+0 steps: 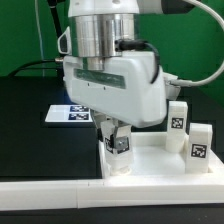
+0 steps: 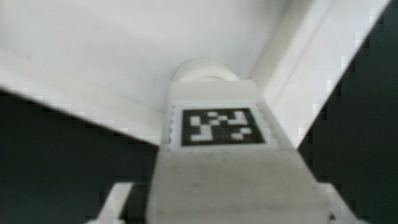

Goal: Assemble square table

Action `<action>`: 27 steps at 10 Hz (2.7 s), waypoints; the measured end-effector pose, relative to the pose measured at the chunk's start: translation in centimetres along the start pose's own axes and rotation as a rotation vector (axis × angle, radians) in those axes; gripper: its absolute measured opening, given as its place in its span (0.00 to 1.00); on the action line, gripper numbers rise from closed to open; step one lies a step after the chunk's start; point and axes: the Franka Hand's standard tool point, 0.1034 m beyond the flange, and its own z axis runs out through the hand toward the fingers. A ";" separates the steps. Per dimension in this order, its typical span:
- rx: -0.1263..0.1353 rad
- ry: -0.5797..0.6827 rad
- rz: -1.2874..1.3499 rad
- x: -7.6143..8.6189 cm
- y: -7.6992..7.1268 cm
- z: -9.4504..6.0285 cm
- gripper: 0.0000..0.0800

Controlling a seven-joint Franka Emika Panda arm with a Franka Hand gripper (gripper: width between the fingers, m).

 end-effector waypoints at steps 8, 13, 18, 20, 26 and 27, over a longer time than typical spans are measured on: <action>-0.057 0.000 -0.131 -1.9 0.0 -0.4 0.78; -0.055 0.021 -0.647 -1.9 -0.1 -0.4 0.81; -0.062 0.039 -1.000 -2.0 -0.4 -0.4 0.81; -0.062 0.039 -0.965 -2.0 -0.4 -0.4 0.45; -0.063 0.018 -0.330 -1.4 0.1 -0.4 0.36; -0.051 -0.002 -0.123 -1.4 0.0 -0.3 0.36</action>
Offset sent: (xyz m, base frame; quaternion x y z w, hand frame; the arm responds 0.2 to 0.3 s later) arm 0.0000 0.0000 0.0000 0.0000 0.0000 0.1296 0.9916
